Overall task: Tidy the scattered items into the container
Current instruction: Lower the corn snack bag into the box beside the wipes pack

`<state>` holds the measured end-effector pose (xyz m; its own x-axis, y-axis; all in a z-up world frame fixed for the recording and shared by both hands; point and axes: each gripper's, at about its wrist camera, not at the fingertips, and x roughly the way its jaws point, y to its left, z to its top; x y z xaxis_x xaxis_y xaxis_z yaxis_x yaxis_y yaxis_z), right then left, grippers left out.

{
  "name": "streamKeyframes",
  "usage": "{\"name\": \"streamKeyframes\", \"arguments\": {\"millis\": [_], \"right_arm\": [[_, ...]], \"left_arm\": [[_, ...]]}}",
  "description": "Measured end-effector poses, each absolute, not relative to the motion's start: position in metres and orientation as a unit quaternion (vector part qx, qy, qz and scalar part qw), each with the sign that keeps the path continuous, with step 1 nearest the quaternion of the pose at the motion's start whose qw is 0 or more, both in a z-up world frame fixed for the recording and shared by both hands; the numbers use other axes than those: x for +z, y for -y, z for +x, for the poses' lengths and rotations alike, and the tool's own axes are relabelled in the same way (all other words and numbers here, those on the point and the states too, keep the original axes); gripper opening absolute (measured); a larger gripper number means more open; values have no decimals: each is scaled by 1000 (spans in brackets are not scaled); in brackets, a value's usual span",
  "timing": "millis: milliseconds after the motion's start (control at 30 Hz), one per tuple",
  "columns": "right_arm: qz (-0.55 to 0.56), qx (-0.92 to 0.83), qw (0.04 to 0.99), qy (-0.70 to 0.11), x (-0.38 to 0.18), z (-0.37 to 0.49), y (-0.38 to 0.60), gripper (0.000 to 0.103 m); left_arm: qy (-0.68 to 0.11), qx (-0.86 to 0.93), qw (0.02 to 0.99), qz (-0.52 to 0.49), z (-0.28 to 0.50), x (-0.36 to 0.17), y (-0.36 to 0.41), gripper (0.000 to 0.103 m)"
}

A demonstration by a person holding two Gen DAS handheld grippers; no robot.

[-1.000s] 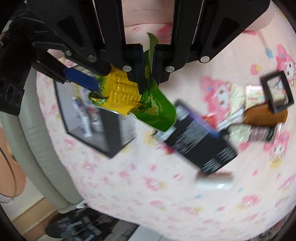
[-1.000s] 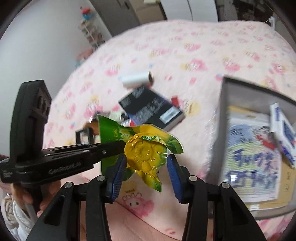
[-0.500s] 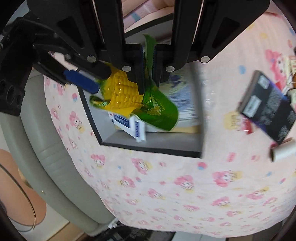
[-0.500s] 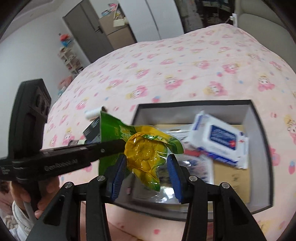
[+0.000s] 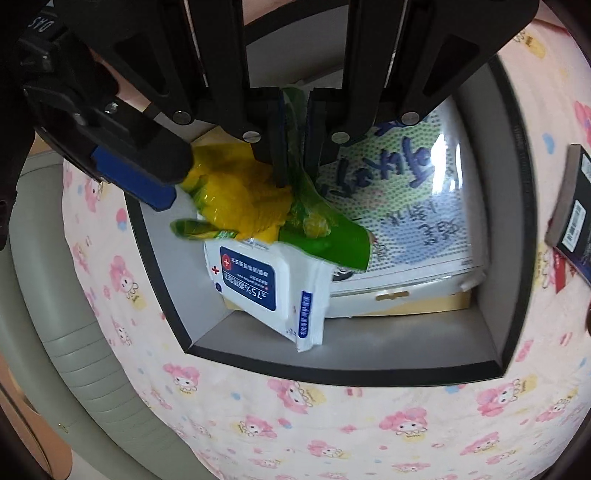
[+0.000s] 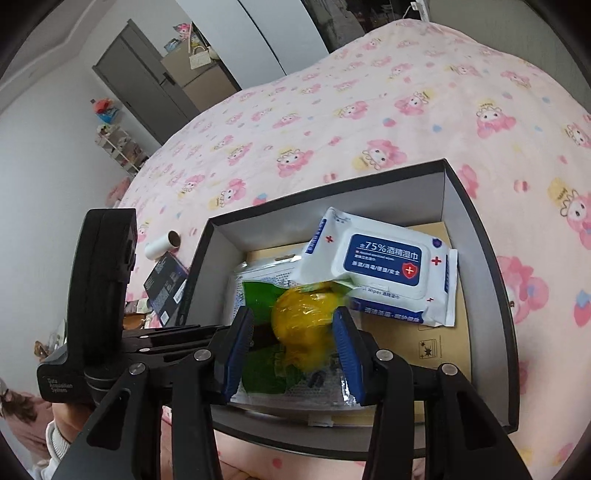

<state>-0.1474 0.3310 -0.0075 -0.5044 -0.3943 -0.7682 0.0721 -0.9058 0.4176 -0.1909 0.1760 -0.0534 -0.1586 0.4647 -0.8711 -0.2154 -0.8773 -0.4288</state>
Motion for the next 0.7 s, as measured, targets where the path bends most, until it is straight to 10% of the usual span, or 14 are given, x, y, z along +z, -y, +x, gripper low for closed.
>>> {"name": "streamKeyframes", "arguments": {"millis": [700], "right_arm": [[527, -831, 75, 160, -32, -150, -342, 39]], "left_arm": [[75, 773, 160, -609, -183, -68, -171, 19]]}}
